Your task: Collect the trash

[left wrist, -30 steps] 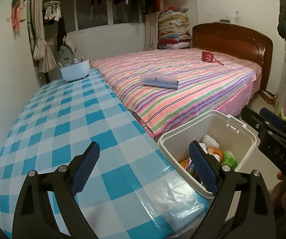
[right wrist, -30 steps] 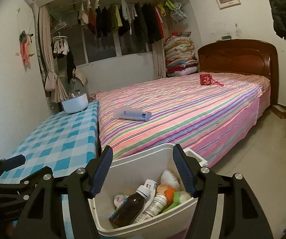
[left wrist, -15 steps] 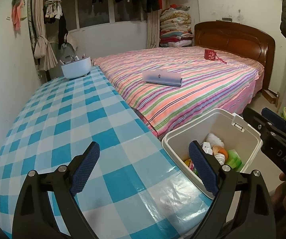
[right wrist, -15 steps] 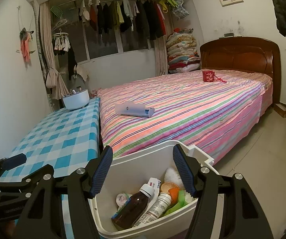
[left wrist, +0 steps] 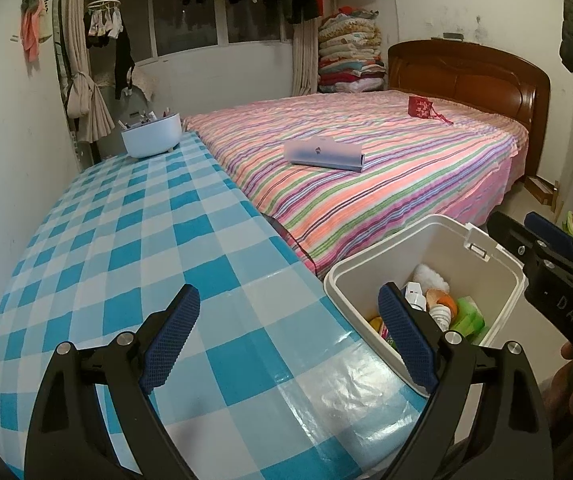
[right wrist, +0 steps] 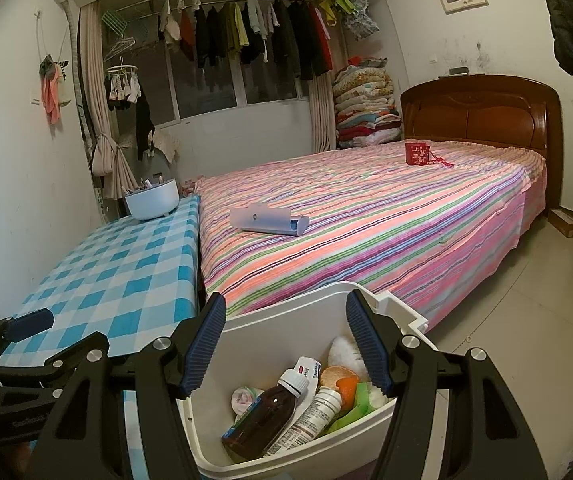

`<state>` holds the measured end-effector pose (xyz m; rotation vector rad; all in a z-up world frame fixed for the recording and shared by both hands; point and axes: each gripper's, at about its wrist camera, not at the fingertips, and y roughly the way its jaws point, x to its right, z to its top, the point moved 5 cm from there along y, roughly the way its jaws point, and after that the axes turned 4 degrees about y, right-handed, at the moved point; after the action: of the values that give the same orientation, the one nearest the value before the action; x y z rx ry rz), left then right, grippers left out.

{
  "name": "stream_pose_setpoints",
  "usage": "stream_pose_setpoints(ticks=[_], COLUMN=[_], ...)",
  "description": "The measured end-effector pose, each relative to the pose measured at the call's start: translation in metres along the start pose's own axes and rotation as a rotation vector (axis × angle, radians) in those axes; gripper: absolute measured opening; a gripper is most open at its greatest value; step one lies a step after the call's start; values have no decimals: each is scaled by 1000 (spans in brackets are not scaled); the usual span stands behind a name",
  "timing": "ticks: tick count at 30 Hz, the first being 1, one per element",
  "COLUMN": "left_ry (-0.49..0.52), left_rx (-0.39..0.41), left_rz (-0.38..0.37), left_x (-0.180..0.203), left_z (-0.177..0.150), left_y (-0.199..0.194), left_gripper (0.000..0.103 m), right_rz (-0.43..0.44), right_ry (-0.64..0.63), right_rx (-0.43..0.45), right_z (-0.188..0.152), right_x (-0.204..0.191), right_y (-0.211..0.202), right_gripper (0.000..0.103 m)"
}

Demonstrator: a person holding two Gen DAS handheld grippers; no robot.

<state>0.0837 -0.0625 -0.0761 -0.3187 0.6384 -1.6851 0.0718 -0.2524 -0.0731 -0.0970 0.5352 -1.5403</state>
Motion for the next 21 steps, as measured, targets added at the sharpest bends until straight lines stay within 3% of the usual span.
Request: stream_pose_setpoints(ticks=[21], left_ry=[9], left_rx=[4], left_rz=[3], left_x=[-3], left_z=[-2], left_y=[-6], left_gripper=[90], right_rz=[-5], right_ry=[-19], right_rx=[15], right_z=[1], right_x=[1], right_y=[-5], right_gripper=[61])
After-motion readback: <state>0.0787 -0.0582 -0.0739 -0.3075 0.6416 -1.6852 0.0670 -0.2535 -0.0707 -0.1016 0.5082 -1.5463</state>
